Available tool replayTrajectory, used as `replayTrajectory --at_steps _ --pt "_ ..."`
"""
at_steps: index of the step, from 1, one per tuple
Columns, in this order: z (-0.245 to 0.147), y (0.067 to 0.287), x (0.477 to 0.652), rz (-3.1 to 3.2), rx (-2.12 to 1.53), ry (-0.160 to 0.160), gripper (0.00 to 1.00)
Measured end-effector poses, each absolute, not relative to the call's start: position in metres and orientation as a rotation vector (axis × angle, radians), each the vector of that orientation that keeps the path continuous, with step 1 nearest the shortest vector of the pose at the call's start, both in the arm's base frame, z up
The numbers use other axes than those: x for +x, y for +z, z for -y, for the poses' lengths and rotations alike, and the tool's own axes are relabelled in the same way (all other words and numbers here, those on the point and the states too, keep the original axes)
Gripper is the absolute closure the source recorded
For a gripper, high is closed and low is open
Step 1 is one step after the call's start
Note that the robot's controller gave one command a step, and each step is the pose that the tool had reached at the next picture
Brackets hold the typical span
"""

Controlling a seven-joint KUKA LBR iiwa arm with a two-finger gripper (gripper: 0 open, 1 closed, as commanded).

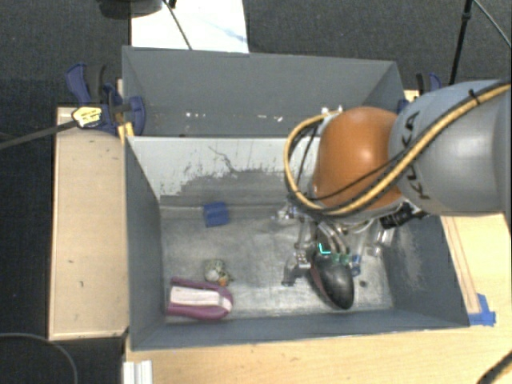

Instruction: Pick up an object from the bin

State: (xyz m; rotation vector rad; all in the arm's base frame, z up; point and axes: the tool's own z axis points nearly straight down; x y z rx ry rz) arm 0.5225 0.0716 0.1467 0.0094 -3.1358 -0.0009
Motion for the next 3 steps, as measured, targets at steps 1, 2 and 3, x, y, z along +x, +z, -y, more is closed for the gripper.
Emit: replayTrajectory --at_steps 1,2,3 --pt "0.0 0.145 0.476 3.138 -0.05 0.004 0.0" --pt "0.071 0.112 0.479 3.113 -0.41 0.003 0.0" --pt "0.041 0.109 0.481 2.681 -1.642 -0.001 0.0"
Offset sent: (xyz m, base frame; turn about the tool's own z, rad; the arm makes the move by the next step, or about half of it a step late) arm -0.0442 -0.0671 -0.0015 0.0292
